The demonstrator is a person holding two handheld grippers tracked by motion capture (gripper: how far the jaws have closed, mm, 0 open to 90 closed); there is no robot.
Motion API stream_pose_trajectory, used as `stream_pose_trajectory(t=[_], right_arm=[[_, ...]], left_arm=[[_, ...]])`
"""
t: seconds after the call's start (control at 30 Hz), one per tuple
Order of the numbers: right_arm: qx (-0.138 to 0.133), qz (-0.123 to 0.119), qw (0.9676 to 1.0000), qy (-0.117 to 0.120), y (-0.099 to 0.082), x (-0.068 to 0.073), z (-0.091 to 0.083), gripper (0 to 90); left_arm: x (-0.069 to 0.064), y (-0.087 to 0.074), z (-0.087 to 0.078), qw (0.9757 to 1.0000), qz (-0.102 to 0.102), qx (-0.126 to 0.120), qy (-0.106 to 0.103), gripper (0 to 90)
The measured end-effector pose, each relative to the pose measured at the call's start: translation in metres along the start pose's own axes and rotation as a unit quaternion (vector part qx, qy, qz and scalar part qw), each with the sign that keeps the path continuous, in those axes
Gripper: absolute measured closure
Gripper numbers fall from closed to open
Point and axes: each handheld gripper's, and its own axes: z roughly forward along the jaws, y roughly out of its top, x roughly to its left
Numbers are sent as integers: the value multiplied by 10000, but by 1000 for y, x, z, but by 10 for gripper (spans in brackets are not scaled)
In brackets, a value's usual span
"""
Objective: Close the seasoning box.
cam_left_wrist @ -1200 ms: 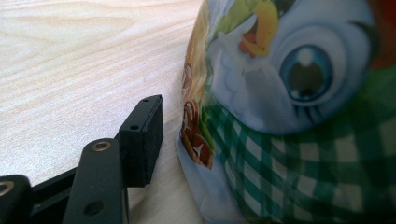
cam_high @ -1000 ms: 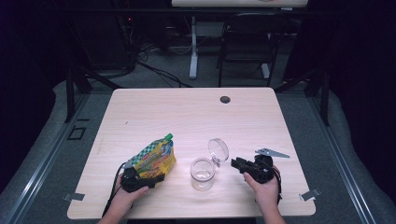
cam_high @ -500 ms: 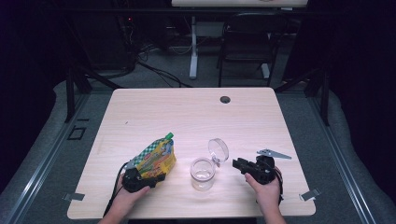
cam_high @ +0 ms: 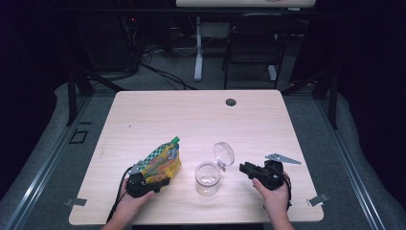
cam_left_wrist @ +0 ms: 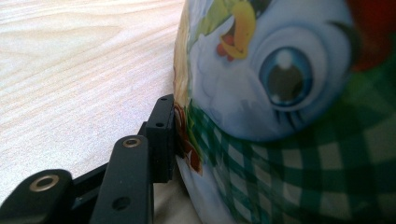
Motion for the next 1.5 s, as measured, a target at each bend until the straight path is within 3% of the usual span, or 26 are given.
stream_pose_trajectory(t=[0.3,0.6,0.77,0.87,1.0,1.03,1.1,1.2,1.23,1.27,1.3,1.33,1.37,1.4,1.43,1.5], right_arm=[[-117,-148,9998,19,2,6,-5,656],[-213,-614,9978,-85,11,21,-15,608],[-170,-697,9974,-63,18,29,-19,600],[-19,-915,9953,-330,25,38,-20,545],[35,-1150,9924,-433,27,46,-30,535],[65,-1158,9923,-426,27,49,-33,550],[126,-1179,9922,-381,27,51,-36,569],[199,-1494,9881,-303,26,58,-44,604],[199,-1494,9881,-303,26,58,-44,604],[199,-1634,9859,-309,25,63,-46,605],[199,-1634,9859,-309,25,63,-46,605],[154,-1794,9830,-348,25,69,-46,592],[154,-1794,9830,-348,25,69,-46,592],[128,-1981,9792,-413,24,75,-47,597],[158,-2064,9774,-423,24,78,-47,605],[145,-2125,9761,-424,23,81,-47,615]], left_arm=[[-4,3,-3,9998,207,27,27,570],[-9,11,-16,9991,396,-115,130,571],[-11,14,-21,9986,458,-176,195,571],[-11,16,-24,9985,438,-224,237,571],[-13,21,-32,9971,629,-289,312,572],[-16,23,-38,9956,785,-282,434,572],[-17,25,-40,9949,851,-290,458,572],[-18,31,-49,9925,999,-330,617,572],[-18,31,-49,9925,999,-330,617,572],[-17,36,-54,9900,1155,-226,784,572],[-17,36,-54,9900,1155,-226,784,572],[-15,40,-58,9885,1221,-192,876,572],[-15,40,-58,9885,1221,-192,876,572],[-13,43,-61,9876,1251,-174,935,572],[-12,45,-62,9871,1262,-178,967,572],[-12,47,-63,9863,1294,-166,1009,572]])
